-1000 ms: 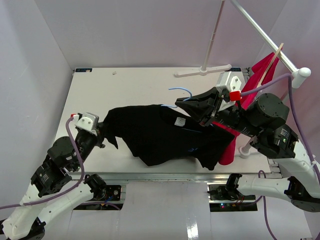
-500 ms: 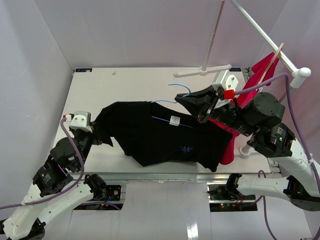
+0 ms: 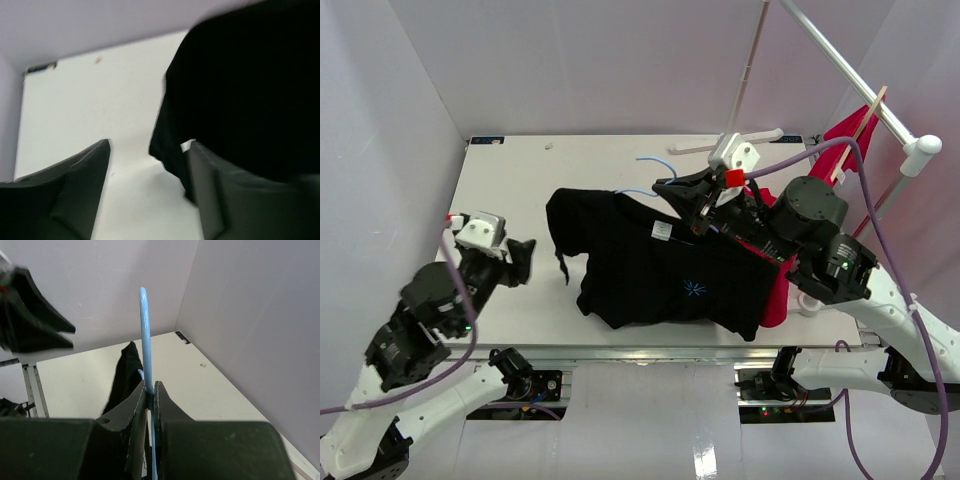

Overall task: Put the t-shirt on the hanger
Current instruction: Place the hanger at the clothesline.

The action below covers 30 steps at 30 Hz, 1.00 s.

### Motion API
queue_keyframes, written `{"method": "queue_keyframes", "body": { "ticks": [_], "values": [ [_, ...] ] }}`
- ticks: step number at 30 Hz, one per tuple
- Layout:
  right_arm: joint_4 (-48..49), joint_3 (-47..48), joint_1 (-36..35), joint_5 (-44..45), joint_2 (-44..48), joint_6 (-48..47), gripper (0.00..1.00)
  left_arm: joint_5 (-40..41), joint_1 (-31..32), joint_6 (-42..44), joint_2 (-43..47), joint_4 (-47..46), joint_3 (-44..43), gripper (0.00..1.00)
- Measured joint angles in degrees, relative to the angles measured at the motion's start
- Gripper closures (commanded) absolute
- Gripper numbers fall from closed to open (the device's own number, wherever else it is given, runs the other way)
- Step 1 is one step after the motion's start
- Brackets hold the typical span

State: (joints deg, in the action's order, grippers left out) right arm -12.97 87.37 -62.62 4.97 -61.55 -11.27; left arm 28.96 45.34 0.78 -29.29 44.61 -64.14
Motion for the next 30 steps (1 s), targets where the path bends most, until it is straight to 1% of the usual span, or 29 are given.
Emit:
{"method": "queue_keyframes", "body": {
  "ticks": [2, 5, 9, 11, 15, 18, 20, 21, 23, 24, 26, 30],
  "values": [
    [1.08, -3.35, 0.06, -1.96, 0.52, 0.43, 0.92, -7.45, 0.00, 1.94, -0.45, -0.58, -6.01, 0.41],
    [0.80, -7.33, 0.10, -5.95, 1.17, 0.67, 0.92, -17.13, 0.00, 4.11, -0.38, -2.76, -12.48, 0.40],
    [0.32, -7.60, 0.24, -13.29, 0.44, 1.47, 0.92, -30.35, 0.00, 6.50, -3.07, -3.62, -16.69, 0.38],
    [0.88, -7.60, 0.26, -16.37, 0.33, 1.99, 0.92, -36.04, 0.00, 7.05, -6.37, -3.82, -17.60, 0.34],
    [3.12, -7.68, 0.24, -21.90, 0.34, 3.37, 0.92, -46.21, 0.00, 7.43, -12.63, -4.06, -16.19, 0.32],
    [5.10, -8.25, 0.23, -24.63, 0.34, 4.11, 0.92, -51.49, 0.00, 7.36, -14.82, -4.25, -13.72, 0.33],
    [6.50, -9.09, 0.25, -25.75, 0.34, 4.63, 0.92, -53.42, 0.00, 7.34, -15.81, -4.27, -13.51, 0.34],
    [7.21, -9.51, 0.25, -26.30, 0.34, 4.90, 0.92, -54.38, 0.00, 7.32, -16.31, -4.27, -13.41, 0.35],
    [7.89, -9.97, 0.26, -27.26, 0.21, 5.26, 0.92, -55.92, 0.00, 7.29, -17.03, -4.41, -13.41, 0.43],
    [8.36, -10.20, 0.26, -27.68, 0.13, 5.47, 0.92, -56.66, 0.00, 7.23, -17.30, -4.49, -13.43, 0.48],
    [8.95, -10.34, 0.26, -28.18, -0.05, 5.95, 0.92, -57.83, 0.00, 7.14, -17.81, -4.55, -13.44, 0.65],
    [10.36, -10.84, 0.23, -29.29, -0.21, 6.66, 0.92, -60.79, -0.02, 7.03, -18.58, -4.66, -13.42, 0.85]
  ]
}}
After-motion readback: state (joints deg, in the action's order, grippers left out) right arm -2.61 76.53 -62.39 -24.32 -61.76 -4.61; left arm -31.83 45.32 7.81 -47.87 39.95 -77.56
